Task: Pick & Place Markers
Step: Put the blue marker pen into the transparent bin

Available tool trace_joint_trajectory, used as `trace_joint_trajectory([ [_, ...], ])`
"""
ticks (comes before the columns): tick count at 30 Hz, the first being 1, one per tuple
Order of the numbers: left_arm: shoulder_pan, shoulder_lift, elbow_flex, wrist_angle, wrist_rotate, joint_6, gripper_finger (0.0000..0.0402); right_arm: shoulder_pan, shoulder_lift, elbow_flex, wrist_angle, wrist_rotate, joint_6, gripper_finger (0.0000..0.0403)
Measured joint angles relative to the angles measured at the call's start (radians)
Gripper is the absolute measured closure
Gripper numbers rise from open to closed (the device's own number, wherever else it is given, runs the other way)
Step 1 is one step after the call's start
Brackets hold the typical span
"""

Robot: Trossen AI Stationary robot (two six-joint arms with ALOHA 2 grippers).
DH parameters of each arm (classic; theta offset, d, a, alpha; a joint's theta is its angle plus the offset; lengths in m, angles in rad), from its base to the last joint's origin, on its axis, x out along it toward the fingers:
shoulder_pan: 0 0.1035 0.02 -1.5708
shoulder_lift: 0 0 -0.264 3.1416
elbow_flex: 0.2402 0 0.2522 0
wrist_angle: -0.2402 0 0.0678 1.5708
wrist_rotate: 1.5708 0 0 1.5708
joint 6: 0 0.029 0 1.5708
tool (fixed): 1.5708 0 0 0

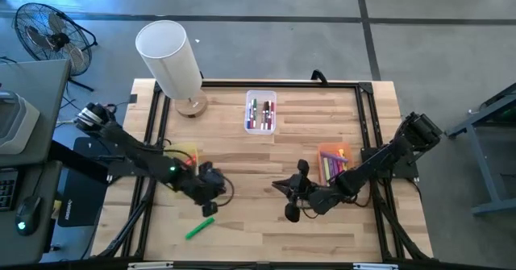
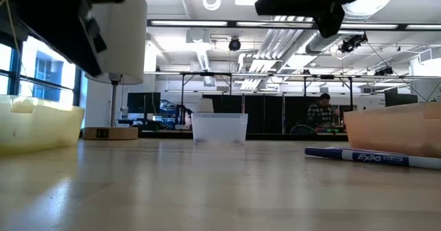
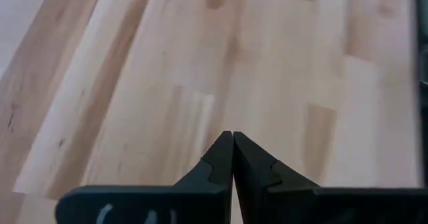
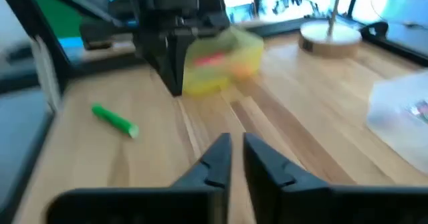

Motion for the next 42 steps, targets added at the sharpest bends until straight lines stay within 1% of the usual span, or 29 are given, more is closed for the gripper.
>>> trace_joint_trajectory([
  [2, 0.034, 0.037, 0.001, -0.002, -0.007, 0.0, 0.04, -0.001, 0.0, 0.046, -0.131, -0.001, 0.053, 0.0394],
  [4, 0.065, 0.072, 0.0, 0.01, -0.004, 0.027, 0.04, -0.001, 0.0, 0.121, -0.296, -0.01, 0.143, 0.0394],
  [7, 0.103, 0.106, 0.0, 0.031, 0.01, 0.096, 0.04, -0.007, 0.01, 0.253, -0.642, -0.065, 0.314, 0.0399],
  [10, 0.13, 0.122, 0.0, 0.049, 0.038, 0.138, 0.0401, -0.022, 0.05, 0.393, -0.95, -0.177, 0.486, 0.0399],
  [12, 0.141, 0.129, 0.0, 0.053, 0.058, 0.158, 0.0401, -0.036, 0.09, 0.469, -1.115, -0.272, 0.576, 0.0401],
  [14, 0.147, 0.129, 0.0, 0.062, 0.057, 0.185, 0.0401, -0.053, 0.146, 0.534, -1.257, -0.378, 0.658, 0.0401],
  [17, 0.145, 0.128, 0.0, 0.076, 0.048, 0.208, 0.0401, -0.063, 0.227, 0.601, -1.4, -0.507, 0.694, 0.0402],
  [20, 0.145, 0.128, 0.0, 0.073, 0.049, 0.208, 0.0401, -0.067, 0.283, 0.62, -1.453, -0.598, 0.751, 0.0399],
  [22, 0.145, 0.128, 0.0, 0.067, 0.047, 0.208, 0.0401, -0.067, 0.3, 0.617, -1.466, -0.633, 0.777, 0.0391],
  [26, 0.145, 0.128, 0.0, 0.067, 0.047, 0.208, 0.0401, -0.063, 0.314, 0.57, -1.44, -0.659, 0.824, 0.0363],
  [29, 0.145, 0.128, 0.0, 0.068, 0.065, 0.208, 0.0401, -0.061, 0.314, 0.525, -1.398, -0.686, 0.832, 0.0337],
  [32, 0.145, 0.128, 0.0, 0.068, 0.078, 0.208, 0.0401, -0.06, 0.314, 0.474, -1.354, -0.722, 0.852, 0.0319],
  [37, 0.145, 0.128, 0.0, 0.071, 0.08, 0.208, 0.0401, -0.06, 0.314, 0.397, -1.287, -0.729, 0.85, 0.0315],
  [42, 0.145, 0.128, 0.0, 0.074, 0.081, 0.208, 0.0401, -0.06, 0.312, 0.345, -1.192, -0.741, 0.848, 0.0324],
])
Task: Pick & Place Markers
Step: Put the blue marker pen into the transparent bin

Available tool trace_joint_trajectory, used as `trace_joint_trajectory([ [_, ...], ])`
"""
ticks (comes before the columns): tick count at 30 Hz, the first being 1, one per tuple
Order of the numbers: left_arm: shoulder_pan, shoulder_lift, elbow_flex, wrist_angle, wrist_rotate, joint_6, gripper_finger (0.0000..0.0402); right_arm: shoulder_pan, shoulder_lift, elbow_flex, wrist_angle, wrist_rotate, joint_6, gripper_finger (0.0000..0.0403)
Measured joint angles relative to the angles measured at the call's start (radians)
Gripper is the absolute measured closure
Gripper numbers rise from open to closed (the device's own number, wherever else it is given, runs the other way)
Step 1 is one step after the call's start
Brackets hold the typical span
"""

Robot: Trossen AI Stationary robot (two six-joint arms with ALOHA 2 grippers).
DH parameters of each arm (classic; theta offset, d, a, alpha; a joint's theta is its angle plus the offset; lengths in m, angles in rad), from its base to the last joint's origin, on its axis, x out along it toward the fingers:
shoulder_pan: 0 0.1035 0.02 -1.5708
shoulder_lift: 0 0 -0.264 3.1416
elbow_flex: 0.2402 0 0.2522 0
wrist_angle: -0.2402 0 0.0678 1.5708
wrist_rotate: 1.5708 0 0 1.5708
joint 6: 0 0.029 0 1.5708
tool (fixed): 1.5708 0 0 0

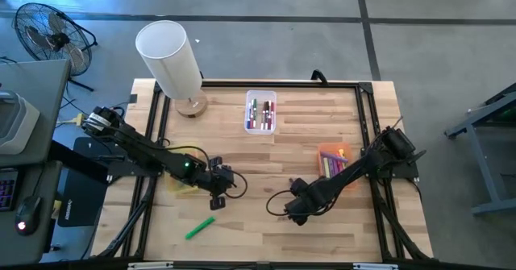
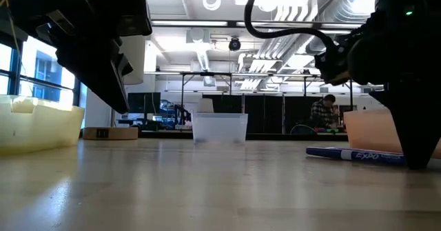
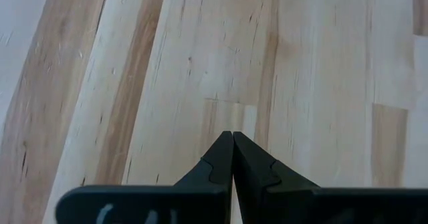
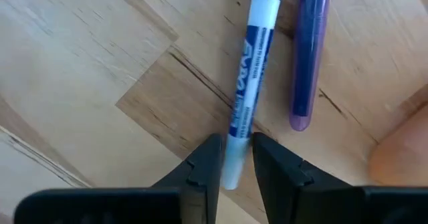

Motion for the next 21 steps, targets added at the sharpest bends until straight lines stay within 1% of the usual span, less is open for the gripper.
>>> trace_joint_trajectory([
  [5, 0.0, 0.0, 0.0, 0.0, 0.001, 0.0, 0.0401, 0.0, -0.003, -0.015, 0.027, 0.01, 0.005, 0.0338],
  [12, 0.0, 0.0, 0.0, 0.001, 0.001, 0.0, 0.0401, 0.002, -0.003, -0.016, 0.026, 0.062, 0.007, 0.0389],
  [18, 0.0, 0.0, 0.0, 0.001, 0.002, 0.0, 0.0401, 0.003, 0.0, -0.004, 0.032, 0.073, 0.002, 0.0386],
  [21, 0.0, 0.0, 0.0, 0.002, 0.002, -0.001, 0.0401, 0.002, -0.009, 0.022, 0.042, 0.124, -0.001, 0.0388],
])
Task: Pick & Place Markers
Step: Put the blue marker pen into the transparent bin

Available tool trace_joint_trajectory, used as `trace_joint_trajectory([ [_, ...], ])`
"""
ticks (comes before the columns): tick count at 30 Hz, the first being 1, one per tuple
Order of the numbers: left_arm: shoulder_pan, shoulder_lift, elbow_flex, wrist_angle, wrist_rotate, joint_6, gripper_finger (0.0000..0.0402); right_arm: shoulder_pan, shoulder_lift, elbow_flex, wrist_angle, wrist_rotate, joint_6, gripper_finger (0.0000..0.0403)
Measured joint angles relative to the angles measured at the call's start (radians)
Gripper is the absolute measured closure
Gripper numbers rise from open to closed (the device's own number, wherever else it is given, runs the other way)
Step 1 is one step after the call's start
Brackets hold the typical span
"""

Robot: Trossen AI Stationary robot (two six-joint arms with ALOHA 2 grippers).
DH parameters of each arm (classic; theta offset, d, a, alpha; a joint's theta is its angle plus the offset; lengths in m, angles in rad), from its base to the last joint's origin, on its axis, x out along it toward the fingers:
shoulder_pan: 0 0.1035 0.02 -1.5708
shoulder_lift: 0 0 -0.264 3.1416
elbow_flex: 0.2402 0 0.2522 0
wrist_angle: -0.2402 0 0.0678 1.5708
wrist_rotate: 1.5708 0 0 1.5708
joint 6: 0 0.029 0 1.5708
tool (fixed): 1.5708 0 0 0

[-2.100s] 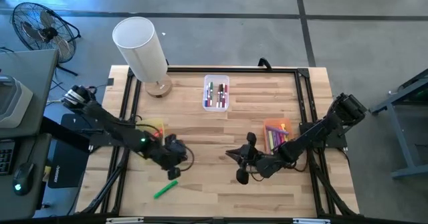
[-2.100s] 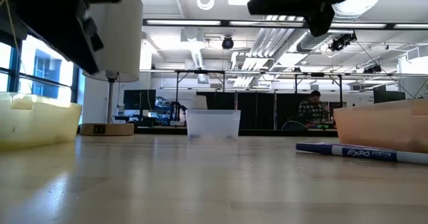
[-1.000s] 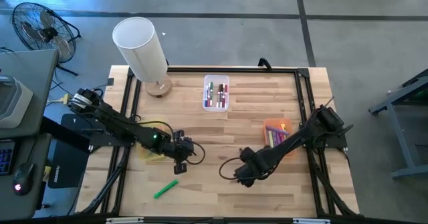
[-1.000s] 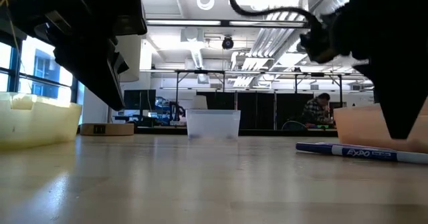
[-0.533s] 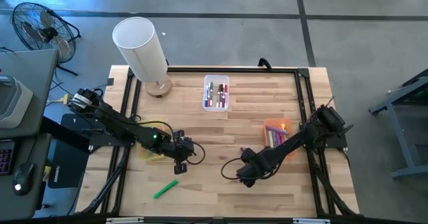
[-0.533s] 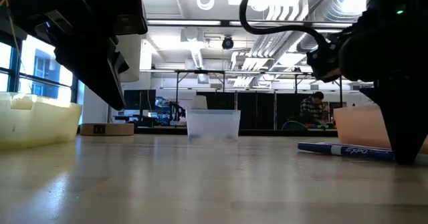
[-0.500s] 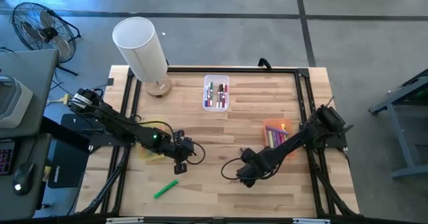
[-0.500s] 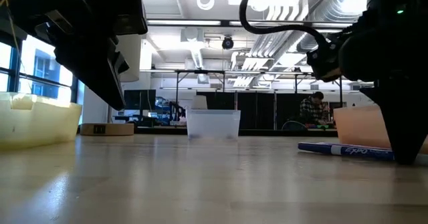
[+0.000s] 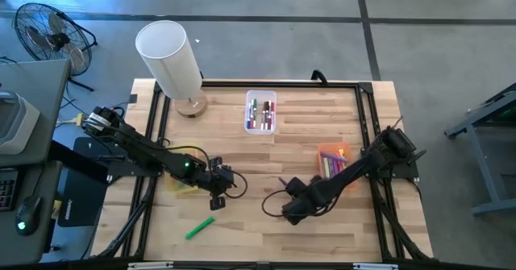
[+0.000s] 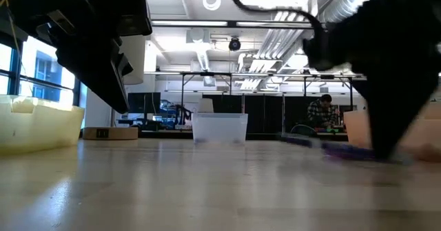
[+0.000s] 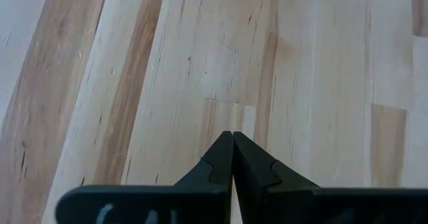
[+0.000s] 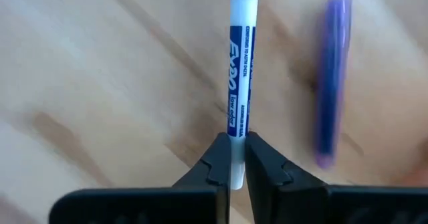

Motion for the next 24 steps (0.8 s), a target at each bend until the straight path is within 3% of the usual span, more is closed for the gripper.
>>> trace_joint_trajectory([
  [9, 0.0, 0.0, 0.0, 0.017, 0.0, 0.001, 0.0401, -0.096, -0.112, 0.136, 0.004, 0.214, -0.182, 0.0386],
  [18, 0.0, 0.0, 0.0, 0.015, 0.0, 0.021, 0.0401, -0.434, -0.116, 0.292, 0.031, 0.207, -0.494, 0.0388],
  [24, 0.0, 0.0, 0.0, 0.013, -0.003, 0.028, 0.0401, -0.656, -0.116, 0.284, 0.059, 0.178, -0.524, 0.0388],
])
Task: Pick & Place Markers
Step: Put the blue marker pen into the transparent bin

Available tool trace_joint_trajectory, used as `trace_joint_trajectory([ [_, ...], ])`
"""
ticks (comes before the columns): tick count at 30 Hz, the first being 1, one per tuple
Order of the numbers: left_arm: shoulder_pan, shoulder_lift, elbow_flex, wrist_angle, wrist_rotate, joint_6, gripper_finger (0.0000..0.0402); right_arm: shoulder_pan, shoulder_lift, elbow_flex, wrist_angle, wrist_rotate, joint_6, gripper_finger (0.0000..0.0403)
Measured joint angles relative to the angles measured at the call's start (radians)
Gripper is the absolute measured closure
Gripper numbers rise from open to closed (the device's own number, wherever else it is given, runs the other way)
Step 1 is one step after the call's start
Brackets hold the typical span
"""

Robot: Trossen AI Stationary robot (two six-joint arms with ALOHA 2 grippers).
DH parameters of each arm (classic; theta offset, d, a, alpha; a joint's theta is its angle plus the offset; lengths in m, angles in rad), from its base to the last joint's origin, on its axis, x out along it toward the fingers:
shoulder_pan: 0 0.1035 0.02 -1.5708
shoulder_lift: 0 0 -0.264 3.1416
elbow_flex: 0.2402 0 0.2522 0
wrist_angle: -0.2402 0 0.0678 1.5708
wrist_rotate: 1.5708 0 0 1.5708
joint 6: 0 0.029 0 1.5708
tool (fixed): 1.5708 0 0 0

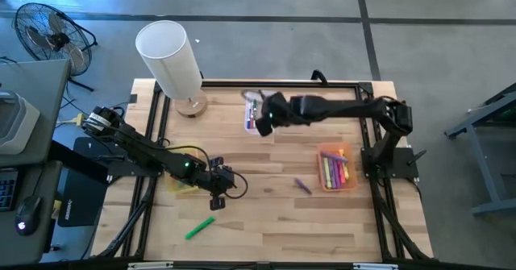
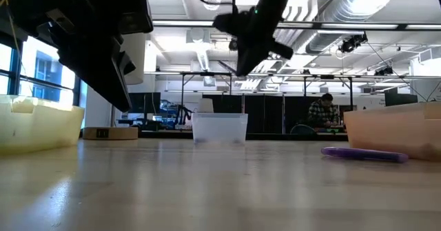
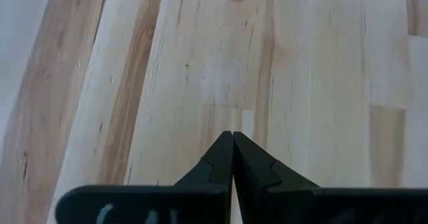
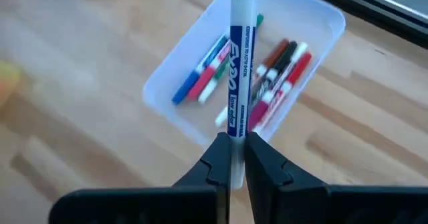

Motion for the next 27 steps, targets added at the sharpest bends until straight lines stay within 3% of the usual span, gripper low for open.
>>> trace_joint_trajectory([
  [6, 0.0, 0.0, 0.0, 0.002, -0.001, 0.068, 0.0401, -0.103, 0.001, -0.071, 0.195, -0.109, -0.036, 0.0387],
  [12, 0.0, 0.0, 0.0, 0.012, -0.034, 0.074, 0.0401, -0.121, 0.037, -0.074, 0.224, -0.118, -0.044, 0.0387],
  [16, 0.0, 0.0, 0.0, 0.05, -0.065, 0.074, 0.0401, -0.13, 0.118, -0.074, 0.272, -0.182, -0.06, 0.0387],
  [23, 0.0, 0.0, 0.0, 0.091, -0.063, 0.13, 0.0401, -0.147, 0.171, -0.075, 0.269, -0.148, -0.089, 0.0384],
  [27, 0.0, 0.0, 0.0, 0.12, -0.063, 0.157, 0.0401, -0.144, 0.171, -0.074, 0.263, -0.148, -0.083, 0.0359],
])
